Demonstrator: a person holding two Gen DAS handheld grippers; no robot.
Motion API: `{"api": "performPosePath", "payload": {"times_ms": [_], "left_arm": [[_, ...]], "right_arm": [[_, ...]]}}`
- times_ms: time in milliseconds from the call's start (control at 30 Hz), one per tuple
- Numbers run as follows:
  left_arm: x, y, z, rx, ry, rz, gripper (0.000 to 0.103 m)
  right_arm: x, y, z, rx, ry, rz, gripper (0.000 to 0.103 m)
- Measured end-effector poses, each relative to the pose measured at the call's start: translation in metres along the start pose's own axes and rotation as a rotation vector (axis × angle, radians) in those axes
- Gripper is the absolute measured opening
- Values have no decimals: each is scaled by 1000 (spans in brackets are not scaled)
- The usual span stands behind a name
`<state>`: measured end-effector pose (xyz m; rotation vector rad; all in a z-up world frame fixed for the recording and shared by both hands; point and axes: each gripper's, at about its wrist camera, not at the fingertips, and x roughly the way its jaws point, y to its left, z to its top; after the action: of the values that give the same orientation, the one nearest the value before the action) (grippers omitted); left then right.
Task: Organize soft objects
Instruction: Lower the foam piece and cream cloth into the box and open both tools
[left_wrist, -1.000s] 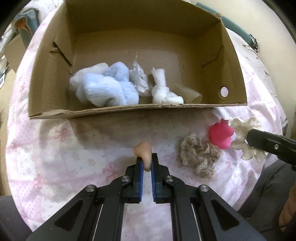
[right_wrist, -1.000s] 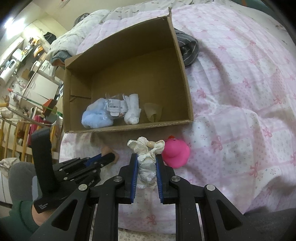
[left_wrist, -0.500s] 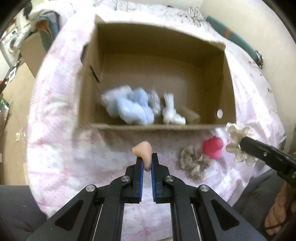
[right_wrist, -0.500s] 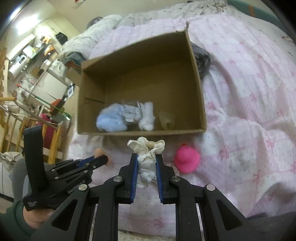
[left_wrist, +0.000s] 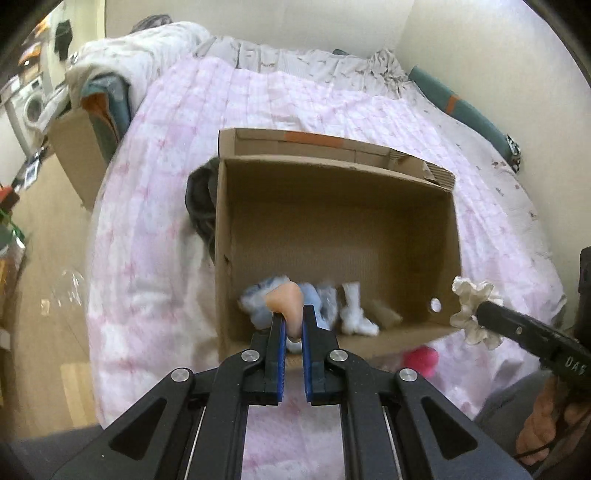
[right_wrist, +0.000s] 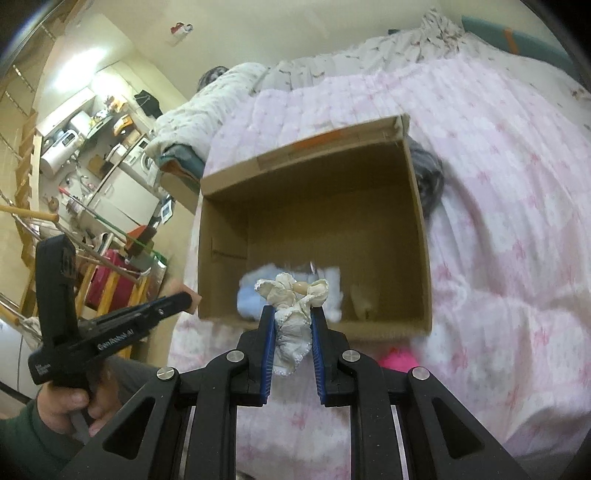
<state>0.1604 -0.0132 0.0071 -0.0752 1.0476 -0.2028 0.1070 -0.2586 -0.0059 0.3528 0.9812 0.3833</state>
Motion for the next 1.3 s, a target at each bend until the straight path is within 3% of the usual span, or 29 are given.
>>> {"api": "performPosePath", "payload": {"times_ms": [200, 400, 500, 567, 700, 867, 1300], "left_arm": [[28, 4, 6, 23, -14, 30, 7], [39, 16, 1, -65, -61, -39, 7], [37, 12, 3, -37, -86, 18, 7], [39, 12, 1, -39, -74, 5, 7], [43, 6, -3, -15, -58, 25, 7], [44, 6, -2, -23, -60, -6, 8], [43, -1, -5, 9, -71, 35, 9]], "right_arm": [[19, -16, 10, 52, -35, 40, 19], [30, -26, 3, 68, -43, -48, 19], [26, -25, 3, 62, -67, -45, 19], [26, -26, 3, 56, -77, -62, 19], [30, -32, 3, 74, -66, -92, 19], [37, -34, 4, 79, -51, -121, 19], [44, -32, -1, 66, -22, -130, 19]]}}
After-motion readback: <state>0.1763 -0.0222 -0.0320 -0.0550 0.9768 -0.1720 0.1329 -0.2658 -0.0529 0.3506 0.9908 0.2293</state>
